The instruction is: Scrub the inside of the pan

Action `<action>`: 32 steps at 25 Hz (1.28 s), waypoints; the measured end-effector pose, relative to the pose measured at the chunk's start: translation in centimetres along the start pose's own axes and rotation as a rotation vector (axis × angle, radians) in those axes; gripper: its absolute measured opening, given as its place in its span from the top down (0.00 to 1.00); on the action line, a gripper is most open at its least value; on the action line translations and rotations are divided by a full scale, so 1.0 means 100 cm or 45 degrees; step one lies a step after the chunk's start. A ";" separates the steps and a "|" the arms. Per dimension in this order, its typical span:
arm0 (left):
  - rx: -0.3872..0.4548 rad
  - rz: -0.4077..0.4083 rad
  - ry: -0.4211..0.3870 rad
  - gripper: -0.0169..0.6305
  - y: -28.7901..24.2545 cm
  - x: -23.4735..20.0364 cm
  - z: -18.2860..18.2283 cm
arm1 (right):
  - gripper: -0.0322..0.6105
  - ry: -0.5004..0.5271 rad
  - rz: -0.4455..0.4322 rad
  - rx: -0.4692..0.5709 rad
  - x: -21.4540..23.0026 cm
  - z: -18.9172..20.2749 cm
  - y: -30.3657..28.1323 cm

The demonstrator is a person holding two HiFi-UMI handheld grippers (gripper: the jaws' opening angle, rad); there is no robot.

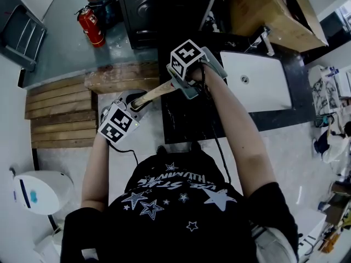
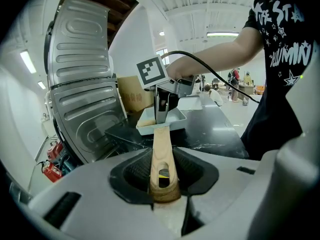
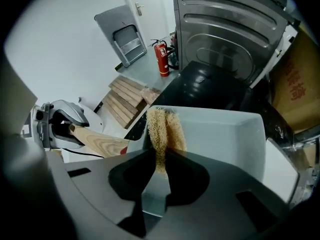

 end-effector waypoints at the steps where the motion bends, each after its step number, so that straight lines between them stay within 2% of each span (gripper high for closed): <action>1: 0.000 -0.002 0.001 0.76 0.000 0.000 0.000 | 0.86 -0.007 -0.006 0.008 0.000 0.000 0.000; 7: -0.003 -0.004 0.003 0.76 0.000 0.000 0.000 | 0.85 -0.001 -0.012 0.054 0.002 0.001 0.009; 10: -0.001 -0.008 0.003 0.76 0.000 0.000 0.000 | 0.85 -0.010 0.065 0.046 0.025 0.009 0.021; 15: 0.002 -0.007 0.008 0.76 -0.001 0.000 0.000 | 0.85 -0.140 0.165 0.018 0.072 0.032 0.034; 22: 0.005 -0.001 0.011 0.76 0.000 0.000 0.000 | 0.85 -0.203 0.278 -0.055 0.103 0.049 0.031; 26: 0.008 -0.009 0.007 0.76 -0.001 0.001 0.000 | 0.85 -0.257 0.282 -0.033 0.109 0.051 0.025; 32: -0.006 0.005 -0.008 0.76 -0.001 0.001 -0.001 | 0.85 -0.242 0.277 -0.072 0.105 0.052 0.024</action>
Point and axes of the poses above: the fingertips, and each gripper's own axes: y backward along the fingers, x to its right, z out of its underside, the point moved 3 cm from there along y, backward along the fingers, and after that the axes turned 2 degrees about x, right-handed, at the moved point
